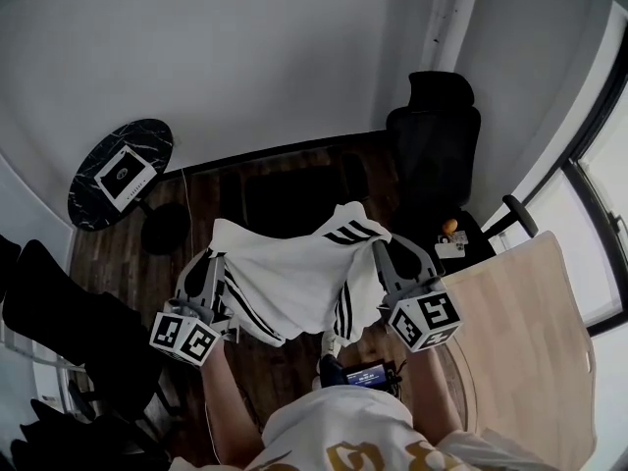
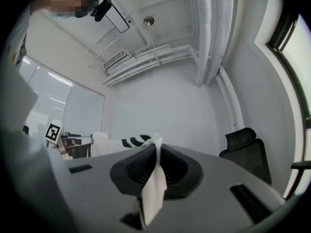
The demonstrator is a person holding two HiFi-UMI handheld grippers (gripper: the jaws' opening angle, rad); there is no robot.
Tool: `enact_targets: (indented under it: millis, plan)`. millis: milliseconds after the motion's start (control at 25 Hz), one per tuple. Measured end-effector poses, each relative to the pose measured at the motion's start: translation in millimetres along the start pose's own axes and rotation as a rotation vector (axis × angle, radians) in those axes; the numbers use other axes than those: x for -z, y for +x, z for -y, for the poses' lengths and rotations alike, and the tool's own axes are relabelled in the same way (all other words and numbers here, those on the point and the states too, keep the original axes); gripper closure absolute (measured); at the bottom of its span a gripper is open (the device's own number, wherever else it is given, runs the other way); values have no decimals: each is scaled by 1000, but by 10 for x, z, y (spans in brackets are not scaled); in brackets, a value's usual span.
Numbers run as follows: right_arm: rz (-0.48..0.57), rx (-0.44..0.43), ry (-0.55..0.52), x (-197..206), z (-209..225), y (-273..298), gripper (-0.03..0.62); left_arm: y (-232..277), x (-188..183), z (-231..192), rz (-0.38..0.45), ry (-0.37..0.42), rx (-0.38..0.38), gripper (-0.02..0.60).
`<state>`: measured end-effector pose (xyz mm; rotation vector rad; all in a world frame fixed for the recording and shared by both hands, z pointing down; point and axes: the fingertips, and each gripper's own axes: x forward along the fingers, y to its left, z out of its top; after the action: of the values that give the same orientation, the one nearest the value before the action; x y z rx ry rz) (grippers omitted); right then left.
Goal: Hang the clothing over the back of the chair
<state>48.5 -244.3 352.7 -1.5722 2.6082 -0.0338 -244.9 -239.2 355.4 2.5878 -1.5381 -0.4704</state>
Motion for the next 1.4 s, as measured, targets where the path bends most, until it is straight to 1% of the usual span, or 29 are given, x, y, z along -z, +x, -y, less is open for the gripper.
enact_targets:
  millis: [120,280,400,480,560,720,840,1000,1240,1400]
  plan:
    - [29,1,-12,-160,45,71,557,120,-176,28,25,-14,16,551]
    - [66,3,-24,-375,114,181,557,308,-402,55,46,22,41,551]
    - [81,-15,-15,-522,133,307,557,434,-566,-1,51,46,54,551]
    - [87,-24,-32,-638,142,403,557,520,-669,-47,53,55,56,551]
    - [96,-29,-52,-739,164,485,556,607,-733,-87,60,56,57,551]
    - [106,-35,-53,-872,245,639,557,782,-776,-154,69,45,58,551]
    - [98,-35,-73,-887,305,757,556,903,-740,-226,54,67,48,551]
    - [59,-32,-68,-736,434,975,556,1094,-624,-371,-9,127,27,551]
    - [-5,-43,-80,-495,638,1259,556,1392,-343,-597,-64,148,27,551]
    - [-61,-59,-53,-226,780,1490,556,1542,-30,-802,-128,141,8,551]
